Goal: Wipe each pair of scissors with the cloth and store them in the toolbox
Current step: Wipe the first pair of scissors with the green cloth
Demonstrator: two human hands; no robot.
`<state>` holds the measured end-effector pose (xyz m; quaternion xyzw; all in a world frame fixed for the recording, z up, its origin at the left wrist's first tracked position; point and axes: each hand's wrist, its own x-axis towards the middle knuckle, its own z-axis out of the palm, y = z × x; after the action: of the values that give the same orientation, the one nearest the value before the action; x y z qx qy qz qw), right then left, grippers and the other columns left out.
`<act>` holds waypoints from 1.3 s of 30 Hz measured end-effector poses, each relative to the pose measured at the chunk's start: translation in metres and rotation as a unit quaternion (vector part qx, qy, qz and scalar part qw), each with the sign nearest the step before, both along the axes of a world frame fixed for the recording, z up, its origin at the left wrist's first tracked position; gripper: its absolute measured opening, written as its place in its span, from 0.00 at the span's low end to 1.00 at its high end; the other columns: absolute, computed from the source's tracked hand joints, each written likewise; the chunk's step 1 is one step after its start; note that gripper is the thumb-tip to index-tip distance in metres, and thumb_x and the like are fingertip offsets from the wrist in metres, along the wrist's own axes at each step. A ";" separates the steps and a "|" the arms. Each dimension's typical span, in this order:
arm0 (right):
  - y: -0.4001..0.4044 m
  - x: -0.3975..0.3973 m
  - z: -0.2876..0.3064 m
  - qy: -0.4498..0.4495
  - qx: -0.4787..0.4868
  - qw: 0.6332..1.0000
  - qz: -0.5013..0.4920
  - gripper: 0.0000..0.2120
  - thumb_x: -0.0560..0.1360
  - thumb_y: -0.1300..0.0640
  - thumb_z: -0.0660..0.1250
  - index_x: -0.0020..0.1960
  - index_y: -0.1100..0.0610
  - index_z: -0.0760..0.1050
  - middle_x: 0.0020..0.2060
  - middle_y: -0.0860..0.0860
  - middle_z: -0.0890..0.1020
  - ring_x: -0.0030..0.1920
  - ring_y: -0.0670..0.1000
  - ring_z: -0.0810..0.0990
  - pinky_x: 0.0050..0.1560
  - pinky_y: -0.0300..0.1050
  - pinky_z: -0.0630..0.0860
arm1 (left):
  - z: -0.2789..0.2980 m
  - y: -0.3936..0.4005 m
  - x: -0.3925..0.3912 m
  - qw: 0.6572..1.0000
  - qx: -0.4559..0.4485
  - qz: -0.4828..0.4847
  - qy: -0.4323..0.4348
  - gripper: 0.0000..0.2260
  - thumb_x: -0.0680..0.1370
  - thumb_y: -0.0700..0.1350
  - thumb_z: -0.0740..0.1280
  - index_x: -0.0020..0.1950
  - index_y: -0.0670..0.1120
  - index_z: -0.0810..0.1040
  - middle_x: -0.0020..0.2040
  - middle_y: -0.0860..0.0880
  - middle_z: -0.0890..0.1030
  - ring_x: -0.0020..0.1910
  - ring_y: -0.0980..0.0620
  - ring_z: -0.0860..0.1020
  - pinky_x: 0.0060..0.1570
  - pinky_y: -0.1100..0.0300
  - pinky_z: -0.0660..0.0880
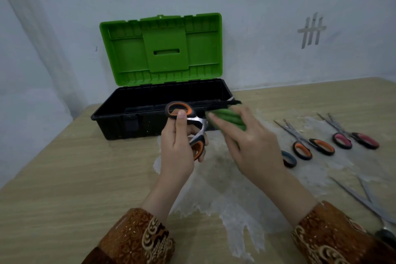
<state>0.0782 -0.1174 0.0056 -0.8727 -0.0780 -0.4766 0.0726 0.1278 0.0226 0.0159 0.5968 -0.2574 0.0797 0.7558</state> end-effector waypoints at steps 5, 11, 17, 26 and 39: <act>-0.003 0.004 -0.002 -0.009 -0.010 1.000 -0.018 0.20 0.75 0.64 0.67 0.64 0.50 0.77 0.55 0.56 0.78 0.42 0.54 0.80 0.31 0.41 0.75 | 0.000 0.003 0.003 1.000 0.005 -0.009 0.004 0.14 0.84 0.48 0.51 0.48 0.40 0.69 0.29 0.38 0.76 0.20 0.43 0.67 0.19 0.60 0.66; -0.036 0.002 0.005 -0.006 0.093 0.986 -0.138 0.20 0.75 0.66 0.67 0.64 0.51 0.77 0.54 0.57 0.78 0.38 0.58 0.79 0.29 0.41 0.72 | 0.001 0.002 0.000 0.999 0.043 -0.028 -0.005 0.14 0.84 0.48 0.51 0.47 0.41 0.69 0.29 0.37 0.76 0.19 0.45 0.66 0.19 0.59 0.65; -0.017 -0.002 0.010 -0.025 0.032 0.999 -0.034 0.20 0.76 0.64 0.65 0.66 0.51 0.75 0.56 0.57 0.77 0.40 0.53 0.78 0.32 0.38 0.74 | 0.000 -0.002 0.000 1.000 0.022 0.000 0.006 0.14 0.84 0.47 0.51 0.46 0.41 0.68 0.30 0.34 0.74 0.19 0.46 0.66 0.19 0.59 0.65; 0.005 -0.002 -0.001 0.032 -0.085 0.993 0.071 0.16 0.78 0.59 0.62 0.62 0.47 0.78 0.55 0.56 0.78 0.43 0.55 0.80 0.27 0.46 0.77 | -0.004 0.000 0.008 0.997 0.008 0.077 0.021 0.15 0.84 0.53 0.54 0.45 0.47 0.72 0.36 0.37 0.77 0.25 0.45 0.72 0.25 0.55 0.69; -0.006 0.000 0.002 0.025 0.058 0.998 -0.017 0.18 0.77 0.62 0.63 0.65 0.49 0.76 0.55 0.54 0.76 0.38 0.52 0.76 0.30 0.42 0.74 | -0.001 0.002 0.004 0.996 -0.003 0.086 -0.007 0.15 0.84 0.51 0.51 0.47 0.42 0.69 0.33 0.33 0.75 0.21 0.44 0.69 0.21 0.58 0.67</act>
<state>0.0783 -0.1237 0.0072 -0.8798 -0.0336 -0.4597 0.1164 0.1317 0.0246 0.0148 0.6136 -0.2100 0.1489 0.7465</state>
